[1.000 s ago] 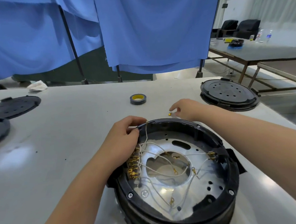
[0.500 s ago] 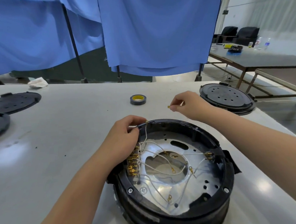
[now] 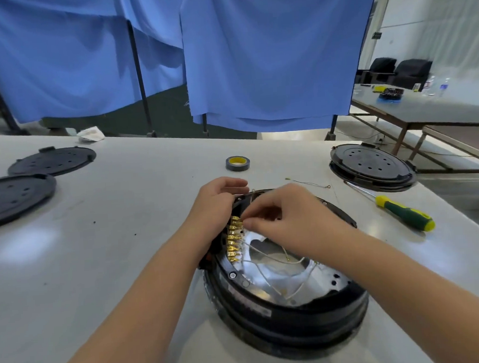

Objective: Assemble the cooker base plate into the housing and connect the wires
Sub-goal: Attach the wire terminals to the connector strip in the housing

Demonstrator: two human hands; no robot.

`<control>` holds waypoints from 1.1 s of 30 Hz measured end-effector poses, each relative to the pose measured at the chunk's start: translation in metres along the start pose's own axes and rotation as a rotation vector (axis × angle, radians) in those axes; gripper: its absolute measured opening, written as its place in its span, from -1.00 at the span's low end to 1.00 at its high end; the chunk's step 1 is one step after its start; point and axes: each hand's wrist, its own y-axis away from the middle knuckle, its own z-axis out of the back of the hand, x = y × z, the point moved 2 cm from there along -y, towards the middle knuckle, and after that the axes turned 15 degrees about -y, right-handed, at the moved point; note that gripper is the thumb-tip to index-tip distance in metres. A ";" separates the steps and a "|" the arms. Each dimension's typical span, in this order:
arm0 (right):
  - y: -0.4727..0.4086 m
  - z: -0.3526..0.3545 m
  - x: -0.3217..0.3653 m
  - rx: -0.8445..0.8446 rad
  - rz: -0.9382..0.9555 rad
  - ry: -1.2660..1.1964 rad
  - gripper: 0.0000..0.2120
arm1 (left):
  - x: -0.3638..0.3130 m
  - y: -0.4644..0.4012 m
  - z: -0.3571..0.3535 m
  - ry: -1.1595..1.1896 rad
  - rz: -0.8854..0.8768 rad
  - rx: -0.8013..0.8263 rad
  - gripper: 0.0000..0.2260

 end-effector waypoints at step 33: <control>0.020 -0.035 -0.006 -0.009 -0.014 0.081 -0.89 | 0.018 0.020 -0.002 0.027 -0.117 -0.003 -0.65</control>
